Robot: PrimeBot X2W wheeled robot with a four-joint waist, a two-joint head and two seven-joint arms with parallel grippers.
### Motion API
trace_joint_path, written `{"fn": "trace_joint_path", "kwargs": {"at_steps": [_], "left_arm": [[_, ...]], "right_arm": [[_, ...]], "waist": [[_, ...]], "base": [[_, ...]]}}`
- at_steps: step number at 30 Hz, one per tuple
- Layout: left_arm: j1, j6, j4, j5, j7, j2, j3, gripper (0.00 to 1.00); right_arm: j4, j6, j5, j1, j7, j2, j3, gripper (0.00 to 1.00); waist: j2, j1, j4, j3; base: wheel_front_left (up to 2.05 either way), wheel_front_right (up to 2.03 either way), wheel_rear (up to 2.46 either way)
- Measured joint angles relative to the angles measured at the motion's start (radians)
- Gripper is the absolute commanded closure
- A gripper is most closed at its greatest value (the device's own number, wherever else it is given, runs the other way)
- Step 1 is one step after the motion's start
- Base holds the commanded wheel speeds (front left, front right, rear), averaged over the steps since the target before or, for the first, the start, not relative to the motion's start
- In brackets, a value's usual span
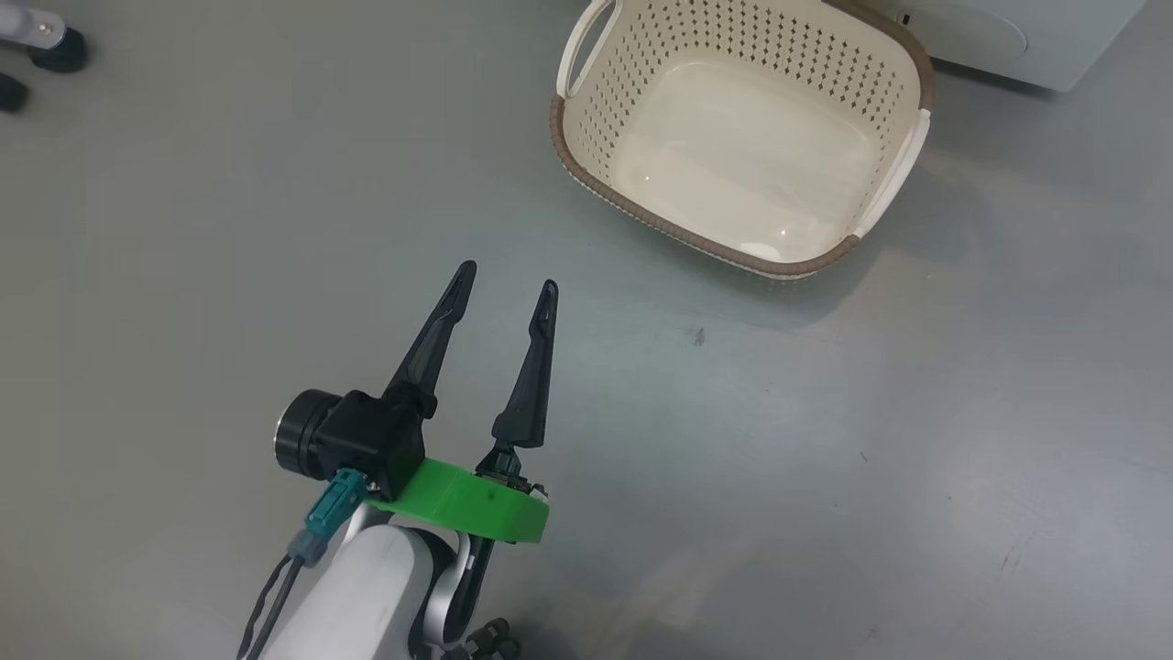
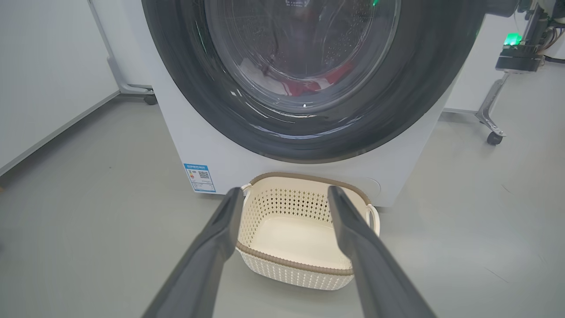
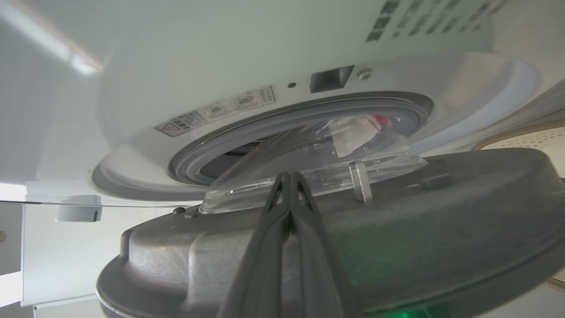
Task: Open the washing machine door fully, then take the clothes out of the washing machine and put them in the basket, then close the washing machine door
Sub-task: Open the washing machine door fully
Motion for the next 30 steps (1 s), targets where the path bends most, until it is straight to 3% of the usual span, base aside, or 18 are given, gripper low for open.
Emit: {"fn": "trace_joint_path", "kwargs": {"at_steps": [30], "left_arm": [[0.016,0.0,0.026,0.027,0.0,0.0,0.021,0.0]], "right_arm": [[0.049,0.012,0.016,0.132,0.036,0.081,0.018,1.0]], "waist": [[0.0,0.0,-0.062,-0.098]], "base": [[0.0,0.0,0.0]]}}
